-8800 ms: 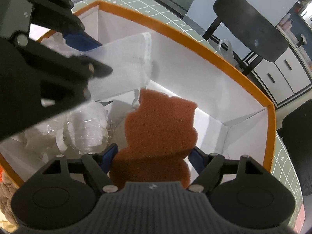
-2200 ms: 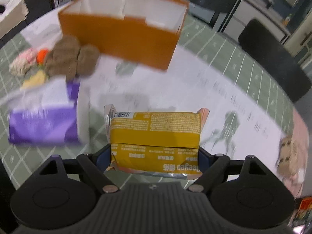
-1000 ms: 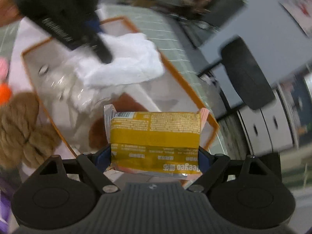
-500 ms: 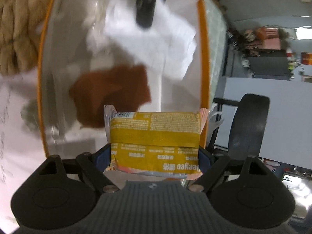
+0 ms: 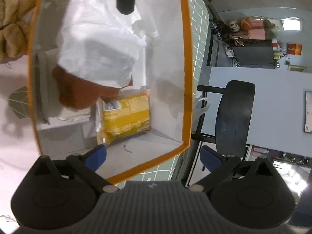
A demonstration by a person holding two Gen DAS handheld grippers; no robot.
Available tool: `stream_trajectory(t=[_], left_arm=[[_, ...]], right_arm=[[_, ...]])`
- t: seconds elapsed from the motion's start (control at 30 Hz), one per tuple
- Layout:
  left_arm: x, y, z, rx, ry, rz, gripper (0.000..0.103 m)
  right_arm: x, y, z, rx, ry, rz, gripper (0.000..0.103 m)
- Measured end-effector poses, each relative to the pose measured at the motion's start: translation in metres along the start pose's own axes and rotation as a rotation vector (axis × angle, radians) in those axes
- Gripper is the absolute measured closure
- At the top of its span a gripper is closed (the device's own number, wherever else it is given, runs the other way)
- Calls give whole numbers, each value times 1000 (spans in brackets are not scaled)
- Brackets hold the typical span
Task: Organize soft objects
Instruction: 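Open both tools to release the tissue and snack pack into the box, then grasp the pink-and-white crocheted piece with the left tool while the right tool moves to the brown towel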
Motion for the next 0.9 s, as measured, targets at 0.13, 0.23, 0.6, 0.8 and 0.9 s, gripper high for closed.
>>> stream_trajectory(t=[0.13, 0.23, 0.6, 0.8, 0.9], left_arm=[[-1, 9, 3, 4, 1, 2, 40], [-5, 17, 8, 0, -5, 1, 40], [-34, 71, 10, -19, -14, 33, 40], [-65, 95, 5, -18, -2, 43, 40], [-86, 104, -4, -30, 34, 40, 38]], right_arm=[[-3, 11, -3, 8, -12, 5, 3], [-2, 25, -4, 10, -34, 28, 3], [22, 94, -24, 102, -271, 182, 3], [36, 120, -53, 129, -421, 207, 3], [34, 127, -73, 158, -600, 200, 3]])
Point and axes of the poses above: each gripper's, at about its wrist camera, not at the fingertips, and y roughly against the way its jaws point, z to its right, x to its top, the point moved 5 cm from there along -y, roughly the way its jaws point, and after that the axes turned 9 degrees about y, right-handed, at the moved point
